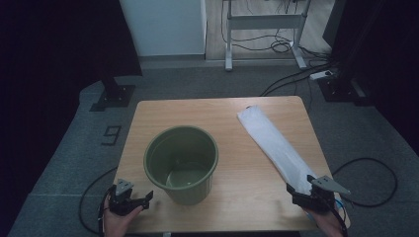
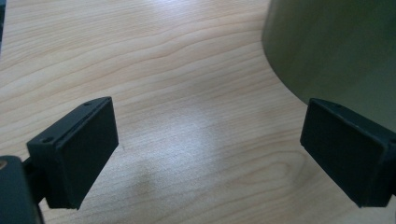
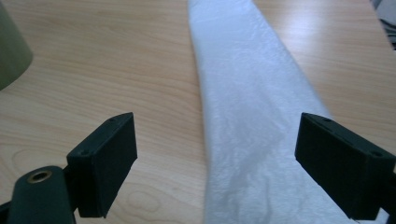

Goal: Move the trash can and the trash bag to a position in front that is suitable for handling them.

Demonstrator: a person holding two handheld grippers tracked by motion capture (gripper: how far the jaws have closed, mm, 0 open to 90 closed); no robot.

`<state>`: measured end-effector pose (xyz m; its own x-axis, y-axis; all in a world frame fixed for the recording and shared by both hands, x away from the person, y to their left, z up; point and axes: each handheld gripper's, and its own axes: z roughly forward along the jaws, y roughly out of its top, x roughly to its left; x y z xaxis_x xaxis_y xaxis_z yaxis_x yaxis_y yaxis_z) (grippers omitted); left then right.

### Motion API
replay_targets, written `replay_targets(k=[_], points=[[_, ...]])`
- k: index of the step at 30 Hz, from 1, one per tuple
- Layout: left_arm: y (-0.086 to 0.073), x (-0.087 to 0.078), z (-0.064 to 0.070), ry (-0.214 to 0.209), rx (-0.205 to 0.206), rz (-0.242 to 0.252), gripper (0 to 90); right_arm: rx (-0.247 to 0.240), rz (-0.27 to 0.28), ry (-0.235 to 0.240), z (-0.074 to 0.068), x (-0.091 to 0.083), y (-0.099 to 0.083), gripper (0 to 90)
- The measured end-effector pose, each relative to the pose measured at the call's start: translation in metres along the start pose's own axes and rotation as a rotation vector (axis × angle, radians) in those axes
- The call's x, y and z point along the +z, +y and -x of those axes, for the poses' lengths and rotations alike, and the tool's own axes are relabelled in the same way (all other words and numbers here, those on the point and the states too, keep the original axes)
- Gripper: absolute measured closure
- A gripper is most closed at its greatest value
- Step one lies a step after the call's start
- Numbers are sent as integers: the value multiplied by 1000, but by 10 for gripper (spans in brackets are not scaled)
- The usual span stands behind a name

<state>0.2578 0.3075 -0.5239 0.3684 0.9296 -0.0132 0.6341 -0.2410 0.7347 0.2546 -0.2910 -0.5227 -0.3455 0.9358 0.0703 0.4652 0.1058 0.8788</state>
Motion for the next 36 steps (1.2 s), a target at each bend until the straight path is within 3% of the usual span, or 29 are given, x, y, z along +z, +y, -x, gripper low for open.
replay_targets(k=[4, 6, 7, 8, 9, 12, 13, 16, 18, 19, 22, 26, 28, 36], points=[[-1, -4, 1, -19, 18, 17, 41, 2, 1, -19, 4, 0, -1, 124], [0, -10, 4, -48, 60, 27, 45, 12, 2, -30, 9, -1, -3, 125], [0, -10, 4, -48, 60, 27, 49, 12, 2, -30, 9, -1, -3, 125], [0, -13, 7, -92, 86, 40, 49, 17, 1, -32, 11, -2, -4, 125], [0, -13, 7, -92, 86, 40, 49, 17, 1, -32, 11, -2, -4, 125], [2, -16, 16, -160, 136, 59, 46, 32, 2, -41, 16, -2, -5, 126], [2, -16, 16, -160, 136, 59, 45, 32, 2, -41, 16, -2, -5, 126], [8, -16, 24, -212, 181, 77, 45, 38, -2, -42, 18, -2, -5, 127], [14, -16, 35, -268, 223, 99, 46, 46, 1, -38, 19, -2, -6, 128], [14, -16, 35, -268, 223, 99, 47, 46, 1, -38, 19, -2, -6, 128], [25, -8, 47, -346, 255, 110, 48, 76, 6, -22, 20, 0, -4, 129], [33, 1, 53, -360, 275, 101, 34, 78, 13, -18, 19, 2, -1, 129], [38, 9, 57, -392, 276, 111, 50, 65, 21, -4, 17, 3, -1, 129], [53, 29, 73, -414, 325, 81, 72, 52, 33, 12, 17, -3, -4, 129]])
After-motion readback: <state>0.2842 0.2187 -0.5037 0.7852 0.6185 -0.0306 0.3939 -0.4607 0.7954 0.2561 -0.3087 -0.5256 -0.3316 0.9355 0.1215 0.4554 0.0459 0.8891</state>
